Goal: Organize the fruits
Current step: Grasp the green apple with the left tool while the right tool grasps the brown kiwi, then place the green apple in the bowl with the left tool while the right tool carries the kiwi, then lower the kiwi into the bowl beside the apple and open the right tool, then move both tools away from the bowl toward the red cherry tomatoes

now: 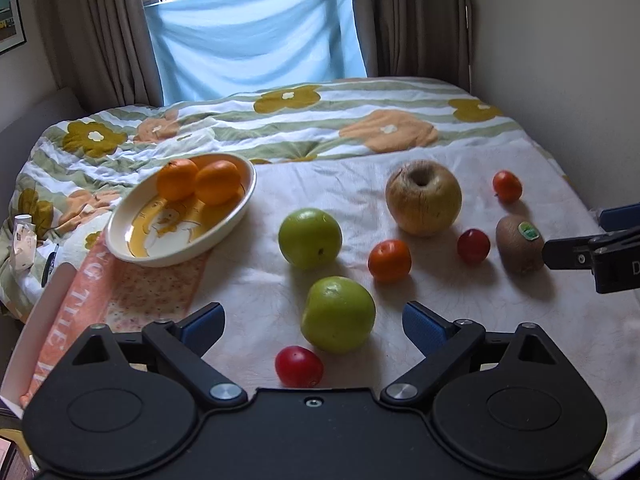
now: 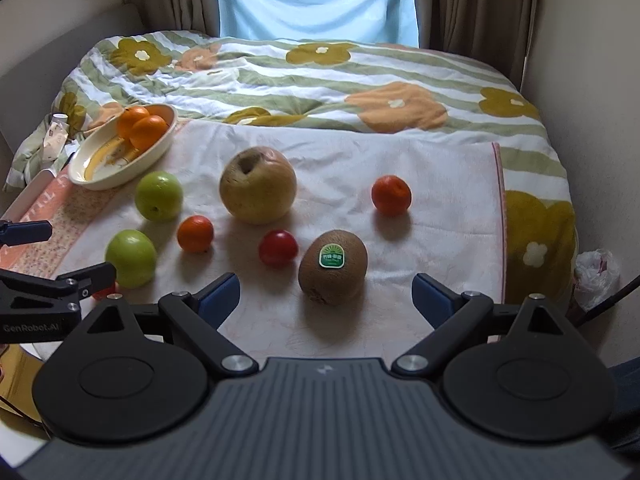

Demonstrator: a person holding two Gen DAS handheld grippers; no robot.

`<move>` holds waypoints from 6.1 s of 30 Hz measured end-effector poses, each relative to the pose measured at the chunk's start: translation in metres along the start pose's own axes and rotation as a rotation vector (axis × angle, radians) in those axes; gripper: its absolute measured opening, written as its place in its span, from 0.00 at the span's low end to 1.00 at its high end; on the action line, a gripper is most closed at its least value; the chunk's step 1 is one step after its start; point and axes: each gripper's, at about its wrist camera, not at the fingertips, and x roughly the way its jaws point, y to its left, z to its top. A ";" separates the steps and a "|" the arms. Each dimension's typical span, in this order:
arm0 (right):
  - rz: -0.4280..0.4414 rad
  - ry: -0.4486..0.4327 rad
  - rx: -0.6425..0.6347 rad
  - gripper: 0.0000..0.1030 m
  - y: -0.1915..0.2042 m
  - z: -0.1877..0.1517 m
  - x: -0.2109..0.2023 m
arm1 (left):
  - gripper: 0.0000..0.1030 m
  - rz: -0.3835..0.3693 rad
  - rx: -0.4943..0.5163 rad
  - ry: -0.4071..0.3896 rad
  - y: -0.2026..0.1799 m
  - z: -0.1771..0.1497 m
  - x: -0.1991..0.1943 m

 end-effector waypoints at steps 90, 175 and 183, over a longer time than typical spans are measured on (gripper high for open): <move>0.050 -0.071 -0.026 0.62 0.196 0.113 0.018 | 0.55 -0.014 0.085 -0.080 0.193 0.087 0.026; -0.037 -0.050 -0.044 0.99 0.264 0.113 0.043 | 1.00 -0.104 0.070 -0.088 0.262 0.074 0.019; -0.055 -0.075 0.000 0.99 0.218 0.087 -0.015 | 1.00 -0.090 0.022 -0.114 0.235 0.071 -0.024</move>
